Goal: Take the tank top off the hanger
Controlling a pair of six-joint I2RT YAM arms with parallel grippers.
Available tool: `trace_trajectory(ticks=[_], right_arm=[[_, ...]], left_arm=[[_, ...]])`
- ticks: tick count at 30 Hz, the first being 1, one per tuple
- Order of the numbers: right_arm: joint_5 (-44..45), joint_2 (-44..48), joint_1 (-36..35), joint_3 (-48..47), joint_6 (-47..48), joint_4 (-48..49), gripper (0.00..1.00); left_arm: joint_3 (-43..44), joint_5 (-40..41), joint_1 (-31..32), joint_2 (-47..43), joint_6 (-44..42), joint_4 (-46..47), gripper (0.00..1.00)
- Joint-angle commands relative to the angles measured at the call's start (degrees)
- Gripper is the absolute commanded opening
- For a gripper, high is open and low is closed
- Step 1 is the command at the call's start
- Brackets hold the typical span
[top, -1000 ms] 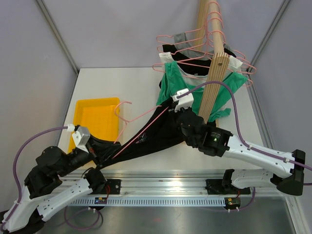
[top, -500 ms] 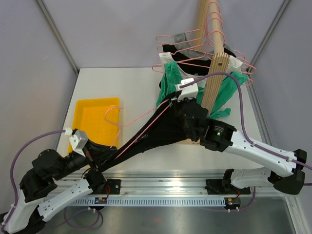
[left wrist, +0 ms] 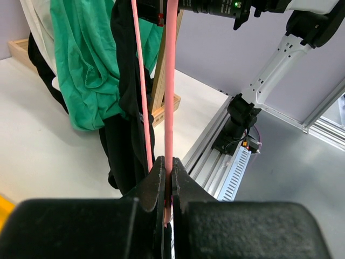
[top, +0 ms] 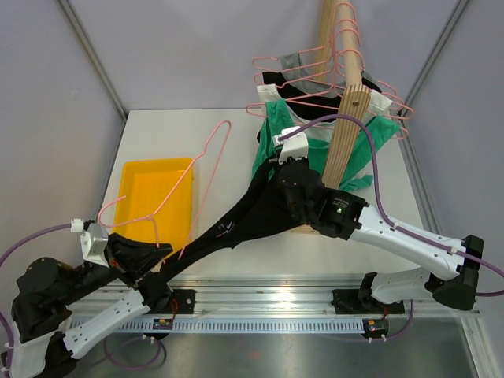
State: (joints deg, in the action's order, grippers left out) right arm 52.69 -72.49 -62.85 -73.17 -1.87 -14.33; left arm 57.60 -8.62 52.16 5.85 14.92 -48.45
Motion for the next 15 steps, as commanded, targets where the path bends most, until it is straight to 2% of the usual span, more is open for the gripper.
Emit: trace_trajectory(ticks=[1,6,10,15], right_arm=[[-1.09,1.56,0.27,-1.81,-4.10,-2.54,0.00],[-0.31,1.39,-4.20,-1.10,-5.34,-3.69,0.00],[2.68,-0.54,-11.75,-2.59,-5.34,-4.04,0.00],[4.88,-2.48,-17.04,-3.48,-6.22,-3.96,0.00]], left_arm=[[-0.82,0.44,-0.13,-1.36,0.03,3.61,0.00],[-3.20,3.61,-0.13,-0.23,-1.64,9.68,0.00],[-3.99,7.21,-0.13,2.76,-3.40,14.77,0.00],[-4.17,10.81,-0.13,6.71,-5.16,21.02,0.00]])
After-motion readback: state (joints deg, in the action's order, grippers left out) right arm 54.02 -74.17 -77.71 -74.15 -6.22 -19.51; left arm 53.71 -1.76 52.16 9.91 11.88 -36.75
